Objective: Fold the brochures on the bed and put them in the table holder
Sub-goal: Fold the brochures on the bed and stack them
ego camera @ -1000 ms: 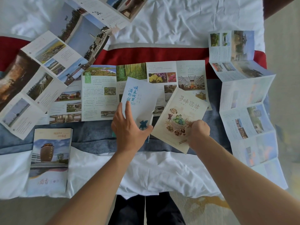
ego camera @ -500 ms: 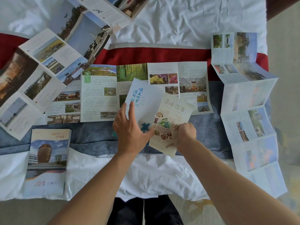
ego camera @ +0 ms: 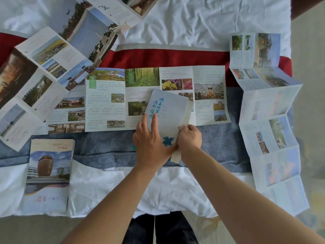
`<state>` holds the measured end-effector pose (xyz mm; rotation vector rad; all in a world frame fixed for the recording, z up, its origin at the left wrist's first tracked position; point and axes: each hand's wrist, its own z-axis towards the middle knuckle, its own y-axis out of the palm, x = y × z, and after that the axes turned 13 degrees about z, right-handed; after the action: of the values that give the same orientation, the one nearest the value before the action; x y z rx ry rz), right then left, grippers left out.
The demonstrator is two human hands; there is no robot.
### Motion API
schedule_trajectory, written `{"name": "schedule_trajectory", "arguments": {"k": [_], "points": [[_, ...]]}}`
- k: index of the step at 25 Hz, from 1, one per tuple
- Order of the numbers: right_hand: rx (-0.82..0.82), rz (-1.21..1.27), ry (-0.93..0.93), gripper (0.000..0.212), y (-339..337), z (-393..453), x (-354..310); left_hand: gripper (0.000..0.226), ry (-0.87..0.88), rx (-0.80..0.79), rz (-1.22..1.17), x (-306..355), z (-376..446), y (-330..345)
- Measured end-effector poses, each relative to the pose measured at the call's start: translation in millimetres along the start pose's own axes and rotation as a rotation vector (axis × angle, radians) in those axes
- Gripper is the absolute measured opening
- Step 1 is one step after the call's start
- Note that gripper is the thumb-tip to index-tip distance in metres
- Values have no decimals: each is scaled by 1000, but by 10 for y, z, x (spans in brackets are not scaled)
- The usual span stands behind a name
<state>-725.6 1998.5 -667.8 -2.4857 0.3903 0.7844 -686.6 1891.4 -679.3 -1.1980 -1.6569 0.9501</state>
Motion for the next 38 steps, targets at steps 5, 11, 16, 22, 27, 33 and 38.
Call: {"name": "schedule_trajectory", "arguments": {"k": [5,11,16,22,27,33,38], "points": [[-123,-295,-174,44,8,6,-4,116,-26,-94,-29,-154,72,57],[-179,-425,-237,44,-55,9,38,102,-75,-82,-195,-112,161,50],[-220,-399,-206,59,-84,-1,30,100,-98,-61,-145,-8,137,39],[-227,-426,-235,71,-66,-49,-23,85,-142,-39,-189,-46,152,-71],[-207,-392,-324,73,58,-229,-80,77,-138,83,-235,-238,50,-231],[-341,-417,-474,73,656,-750,55,74,-308,198,-281,-963,-200,-383],[-462,-478,-498,74,1244,-1380,500,74,-464,207,-250,-1875,-602,-403]]}}
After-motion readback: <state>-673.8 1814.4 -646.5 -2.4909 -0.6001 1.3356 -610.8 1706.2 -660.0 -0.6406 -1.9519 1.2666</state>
